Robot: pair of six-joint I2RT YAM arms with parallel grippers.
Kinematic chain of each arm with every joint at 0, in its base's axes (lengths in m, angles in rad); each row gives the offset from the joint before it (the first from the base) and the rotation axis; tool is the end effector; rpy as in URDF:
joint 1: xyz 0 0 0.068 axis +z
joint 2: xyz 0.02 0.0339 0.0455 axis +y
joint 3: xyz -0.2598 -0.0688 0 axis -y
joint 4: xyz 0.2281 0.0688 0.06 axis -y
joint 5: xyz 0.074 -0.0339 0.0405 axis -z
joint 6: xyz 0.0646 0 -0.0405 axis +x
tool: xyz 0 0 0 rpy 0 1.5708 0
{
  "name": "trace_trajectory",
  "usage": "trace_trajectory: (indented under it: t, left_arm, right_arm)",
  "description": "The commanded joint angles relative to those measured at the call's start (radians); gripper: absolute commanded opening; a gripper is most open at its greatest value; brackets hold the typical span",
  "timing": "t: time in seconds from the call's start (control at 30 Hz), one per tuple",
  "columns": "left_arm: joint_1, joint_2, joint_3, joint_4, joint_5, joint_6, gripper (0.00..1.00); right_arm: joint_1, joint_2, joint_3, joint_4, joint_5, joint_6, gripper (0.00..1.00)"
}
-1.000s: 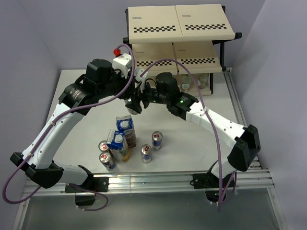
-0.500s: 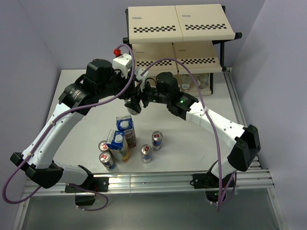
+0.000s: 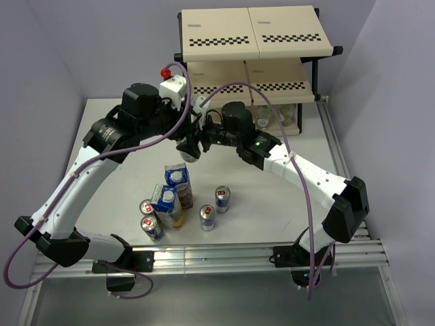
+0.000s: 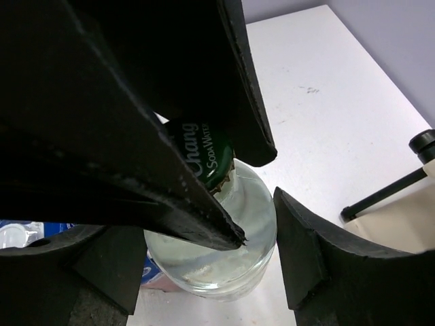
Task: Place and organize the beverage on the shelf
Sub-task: Place the drink on the shelf.
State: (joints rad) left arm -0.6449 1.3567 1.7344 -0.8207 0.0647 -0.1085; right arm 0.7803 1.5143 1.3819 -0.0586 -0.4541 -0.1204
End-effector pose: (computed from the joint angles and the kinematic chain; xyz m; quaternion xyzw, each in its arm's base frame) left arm 0.2211 -0.1715 0.4479 0.2405 0.8100 -0.2219 0.4867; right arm 0.2423 0.2797 0.3772 -0.4561 0.6142 0.3652 0.5304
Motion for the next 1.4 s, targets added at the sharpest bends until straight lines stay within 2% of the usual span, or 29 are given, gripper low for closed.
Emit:
trace_trajectory:
  t: [0.0, 0.03, 0.07, 0.13, 0.17, 0.3, 0.4, 0.43, 0.53, 0.6, 0.87, 1.07, 1.2, 1.37]
  left_arm:
    - [-0.006, -0.048, 0.060, 0.184, -0.002, -0.002, 0.28]
    - [-0.006, -0.048, 0.063, 0.187, -0.012, -0.013, 0.41]
    - [-0.006, -0.050, 0.062, 0.190, -0.031, -0.023, 0.59]
    - [-0.006, -0.053, 0.060, 0.198, -0.052, -0.036, 0.69]
    - [-0.006, -0.059, 0.056, 0.207, -0.060, -0.045, 0.79]
    - [-0.006, -0.088, 0.036, 0.247, -0.150, -0.080, 0.95]
    - [-0.006, -0.090, 0.051, 0.249, -0.337, -0.143, 0.98]
    - [-0.006, -0.088, 0.063, 0.238, -0.473, -0.161, 0.99]
    - [-0.002, -0.085, 0.065, 0.213, -0.638, -0.203, 0.99]
    - [0.002, -0.102, 0.035, 0.210, -0.680, -0.212, 1.00]
    - [0.007, -0.235, -0.142, 0.216, -0.744, -0.165, 1.00]
    - [0.017, -0.317, -0.314, 0.270, -0.752, -0.137, 0.99]
    - [0.021, -0.358, -0.410, 0.322, -0.741, -0.125, 1.00]
    - [0.022, -0.390, -0.473, 0.368, -0.737, -0.115, 0.99]
  right_arm:
    - [-0.003, -0.031, 0.011, 0.096, -0.014, 0.008, 0.00]
    - [-0.003, -0.038, -0.001, 0.158, -0.009, 0.017, 0.00]
    - [-0.003, -0.048, -0.015, 0.190, 0.002, 0.031, 0.00]
    - [-0.003, -0.074, -0.063, 0.293, 0.015, 0.050, 0.00]
    - [-0.004, -0.080, -0.084, 0.321, 0.028, 0.060, 0.00]
    - [-0.018, -0.078, -0.075, 0.379, 0.086, 0.090, 0.00]
    - [-0.058, -0.074, -0.087, 0.435, 0.127, 0.152, 0.00]
    - [-0.071, -0.075, -0.101, 0.462, 0.144, 0.172, 0.00]
    - [-0.096, -0.078, -0.176, 0.561, 0.302, 0.167, 0.00]
    - [-0.098, -0.057, -0.219, 0.620, 0.373, 0.160, 0.00]
    - [-0.139, 0.017, -0.469, 1.049, 0.542, 0.157, 0.00]
    - [-0.156, 0.168, -0.451, 1.189, 0.525, 0.133, 0.00]
    - [-0.159, 0.254, -0.442, 1.336, 0.600, 0.091, 0.00]
    - [-0.161, 0.329, -0.391, 1.362, 0.657, 0.065, 0.00]
